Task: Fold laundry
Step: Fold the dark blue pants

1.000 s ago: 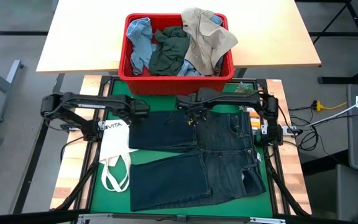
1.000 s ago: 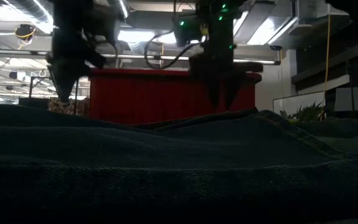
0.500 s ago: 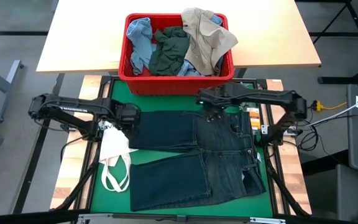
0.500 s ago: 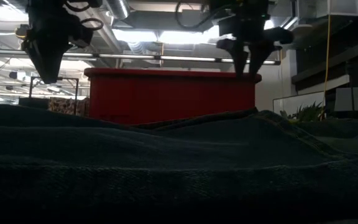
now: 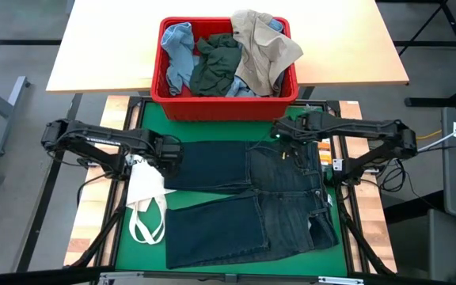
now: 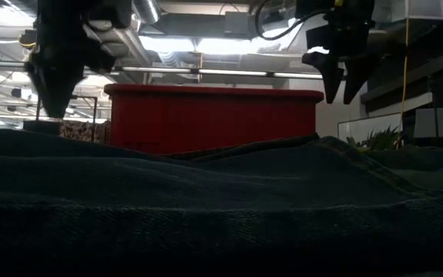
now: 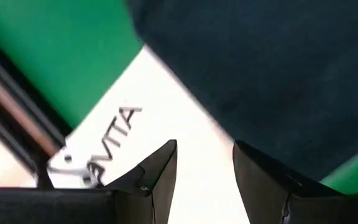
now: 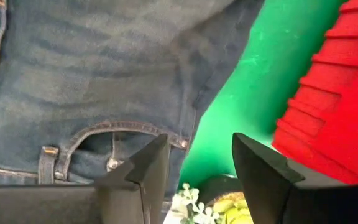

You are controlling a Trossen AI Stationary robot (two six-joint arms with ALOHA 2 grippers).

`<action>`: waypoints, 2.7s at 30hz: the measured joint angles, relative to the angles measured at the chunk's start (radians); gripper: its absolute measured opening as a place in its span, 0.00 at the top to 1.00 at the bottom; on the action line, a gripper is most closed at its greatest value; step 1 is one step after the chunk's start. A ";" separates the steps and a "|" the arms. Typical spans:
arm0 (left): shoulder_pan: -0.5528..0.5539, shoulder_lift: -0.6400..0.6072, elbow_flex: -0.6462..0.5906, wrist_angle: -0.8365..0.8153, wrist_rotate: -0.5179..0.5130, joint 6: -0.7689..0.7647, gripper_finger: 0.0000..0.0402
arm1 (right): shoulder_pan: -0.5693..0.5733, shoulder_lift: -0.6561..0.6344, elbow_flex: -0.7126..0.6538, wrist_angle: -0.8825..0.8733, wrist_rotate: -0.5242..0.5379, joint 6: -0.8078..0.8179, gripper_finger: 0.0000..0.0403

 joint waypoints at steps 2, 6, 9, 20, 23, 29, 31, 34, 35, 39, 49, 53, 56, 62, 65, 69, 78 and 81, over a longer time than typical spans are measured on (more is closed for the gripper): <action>0.018 0.017 -0.018 0.000 0.028 -0.041 0.62 | 0.000 -0.012 -0.002 0.012 0.006 0.000 0.56; 0.048 0.032 -0.028 0.003 0.070 -0.060 0.62 | 0.000 -0.016 -0.002 0.026 0.005 0.000 0.56; 0.060 0.033 -0.028 0.006 0.065 -0.057 0.62 | 0.000 -0.018 -0.002 0.039 0.005 0.000 0.56; 0.061 0.033 -0.028 0.005 -0.118 -0.011 0.62 | 0.000 -0.018 -0.002 0.040 0.005 0.000 0.56; 0.061 0.033 -0.028 0.005 -0.111 -0.008 0.62 | 0.000 -0.018 -0.002 0.038 0.005 0.000 0.56; 0.061 0.033 -0.028 0.012 -0.110 -0.013 0.62 | 0.000 -0.018 -0.002 0.036 0.005 0.000 0.56; 0.061 0.033 -0.028 0.019 -0.112 -0.032 0.62 | 0.000 -0.018 -0.002 0.035 0.005 0.000 0.56; 0.061 0.033 -0.028 0.019 -0.143 -0.034 0.62 | 0.000 -0.018 -0.002 0.033 0.005 0.000 0.56; 0.061 0.033 -0.028 0.019 -0.155 -0.033 0.62 | 0.000 -0.018 -0.002 0.033 0.004 0.000 0.56; 0.061 0.033 -0.028 0.019 -0.170 -0.031 0.62 | 0.000 -0.018 -0.002 0.033 0.004 0.000 0.56; 0.061 0.033 -0.044 0.169 -0.148 -0.109 0.62 | 0.000 -0.036 -0.002 0.034 0.005 0.000 0.56; 0.065 0.033 -0.108 0.225 -0.057 -0.171 0.62 | 0.000 -0.048 -0.002 0.034 0.005 0.007 0.56; 0.065 0.033 -0.163 0.228 -0.019 -0.231 0.62 | 0.000 -0.053 -0.002 0.034 0.005 0.008 0.56; 0.065 0.033 -0.252 0.344 0.014 -0.274 0.62 | 0.000 -0.053 -0.002 0.035 0.005 0.010 0.56; 0.065 0.033 -0.276 0.416 0.024 -0.274 0.62 | 0.000 -0.053 -0.002 0.035 0.005 0.011 0.56; 0.065 0.032 -0.307 0.470 0.025 -0.297 0.62 | 0.000 -0.053 -0.002 0.035 0.005 0.011 0.56; 0.066 0.030 -0.331 0.488 0.055 -0.302 0.69 | 0.000 -0.053 -0.002 0.034 0.005 0.011 0.56; 0.065 0.030 -0.332 0.491 0.047 -0.300 0.80 | 0.000 -0.053 -0.001 0.032 0.005 0.011 0.56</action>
